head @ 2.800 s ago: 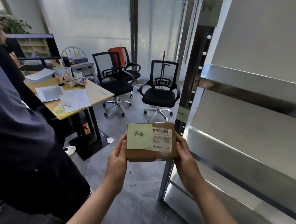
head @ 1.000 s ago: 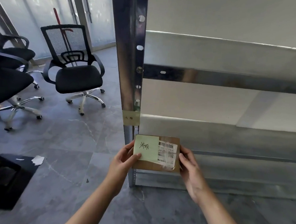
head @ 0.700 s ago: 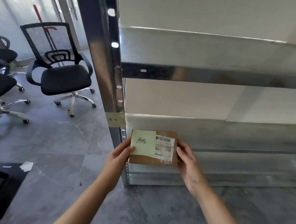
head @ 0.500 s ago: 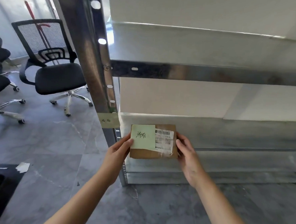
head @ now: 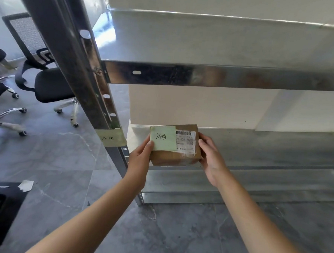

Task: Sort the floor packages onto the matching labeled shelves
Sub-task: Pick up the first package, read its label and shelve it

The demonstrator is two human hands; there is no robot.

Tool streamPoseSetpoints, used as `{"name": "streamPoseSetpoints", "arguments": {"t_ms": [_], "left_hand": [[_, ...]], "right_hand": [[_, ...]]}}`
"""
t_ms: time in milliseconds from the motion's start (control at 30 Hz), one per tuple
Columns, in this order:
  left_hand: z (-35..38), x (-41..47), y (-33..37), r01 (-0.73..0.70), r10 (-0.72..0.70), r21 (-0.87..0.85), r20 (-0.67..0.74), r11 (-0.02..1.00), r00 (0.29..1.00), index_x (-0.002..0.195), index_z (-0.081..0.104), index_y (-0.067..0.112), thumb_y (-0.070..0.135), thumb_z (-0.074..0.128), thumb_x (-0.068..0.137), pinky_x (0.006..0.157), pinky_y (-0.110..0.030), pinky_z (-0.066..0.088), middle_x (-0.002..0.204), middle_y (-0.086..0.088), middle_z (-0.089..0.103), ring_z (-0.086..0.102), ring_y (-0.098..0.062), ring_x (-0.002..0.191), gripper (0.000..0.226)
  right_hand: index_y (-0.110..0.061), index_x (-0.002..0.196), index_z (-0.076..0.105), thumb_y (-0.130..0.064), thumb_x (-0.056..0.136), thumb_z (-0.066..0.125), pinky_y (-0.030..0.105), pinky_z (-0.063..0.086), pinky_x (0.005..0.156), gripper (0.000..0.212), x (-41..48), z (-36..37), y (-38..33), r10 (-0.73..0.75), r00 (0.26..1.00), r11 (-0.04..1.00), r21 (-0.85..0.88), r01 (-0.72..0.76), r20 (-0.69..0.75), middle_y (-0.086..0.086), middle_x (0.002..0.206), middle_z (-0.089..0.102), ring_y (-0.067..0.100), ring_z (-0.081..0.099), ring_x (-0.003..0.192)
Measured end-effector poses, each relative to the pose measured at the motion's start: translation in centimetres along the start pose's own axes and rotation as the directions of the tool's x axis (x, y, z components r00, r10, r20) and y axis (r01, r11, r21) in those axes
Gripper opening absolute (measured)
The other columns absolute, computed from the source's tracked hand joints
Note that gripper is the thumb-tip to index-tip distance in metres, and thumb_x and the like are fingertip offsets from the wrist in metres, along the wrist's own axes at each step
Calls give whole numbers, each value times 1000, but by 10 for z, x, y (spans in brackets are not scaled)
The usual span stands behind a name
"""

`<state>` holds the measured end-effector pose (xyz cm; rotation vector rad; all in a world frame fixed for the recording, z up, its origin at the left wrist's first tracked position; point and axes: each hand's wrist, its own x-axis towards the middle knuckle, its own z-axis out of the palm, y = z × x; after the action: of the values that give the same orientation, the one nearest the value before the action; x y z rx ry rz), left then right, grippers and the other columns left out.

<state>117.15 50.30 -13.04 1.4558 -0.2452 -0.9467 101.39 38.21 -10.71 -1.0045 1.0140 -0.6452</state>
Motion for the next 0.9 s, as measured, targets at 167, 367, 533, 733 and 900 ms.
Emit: {"name": "streamPoseSetpoints", "arguments": {"t_ms": [167, 367, 533, 733, 900], "left_hand": [[9, 23, 1, 19, -18, 36, -18, 999, 1000, 133, 64, 35, 35, 57, 99, 113, -42, 44, 132, 3, 67, 59, -18, 125, 34], [17, 29, -4, 28, -25, 35, -72, 999, 997, 139, 59, 30, 30, 51, 103, 109, -35, 45, 133, 4, 65, 58, -17, 125, 37], [16, 31, -9, 48, -43, 55, -86, 997, 995, 142, 57, 30, 32, 49, 104, 100, -29, 44, 137, 3, 61, 56, -16, 125, 39], [14, 37, -12, 36, -28, 128, -57, 991, 998, 143, 54, 30, 31, 45, 106, 92, -26, 42, 134, 3, 62, 56, -15, 121, 38], [16, 40, -14, -5, 11, 189, -31, 982, 999, 143, 54, 30, 30, 43, 107, 76, -13, 42, 124, 9, 62, 57, -2, 104, 38]], "right_hand": [[-31, 120, 59, -14, 105, 41, 28, 46, 72, 28, 23, 7, -2, 43, 999, 998, 39, -42, -26, -5, 108, 70, 12, 64, 95], [-27, 127, 58, -14, 105, 39, 30, 48, 71, 32, 42, 12, 4, 92, 994, 993, 78, -87, -62, -1, 111, 69, 18, 63, 98], [-28, 123, 59, -13, 104, 39, 37, 49, 89, 31, 52, 14, 17, 114, 990, 992, 61, -109, -86, 1, 115, 68, 22, 62, 107], [-36, 103, 61, -15, 103, 39, 50, 40, 110, 30, 58, 11, 27, 151, 985, 988, 29, -149, -85, -1, 112, 69, 27, 62, 116], [-35, 110, 59, -18, 104, 38, 52, 36, 115, 28, 60, 13, 32, 119, 987, 993, -9, -121, -108, -1, 116, 69, 28, 61, 121]]}}
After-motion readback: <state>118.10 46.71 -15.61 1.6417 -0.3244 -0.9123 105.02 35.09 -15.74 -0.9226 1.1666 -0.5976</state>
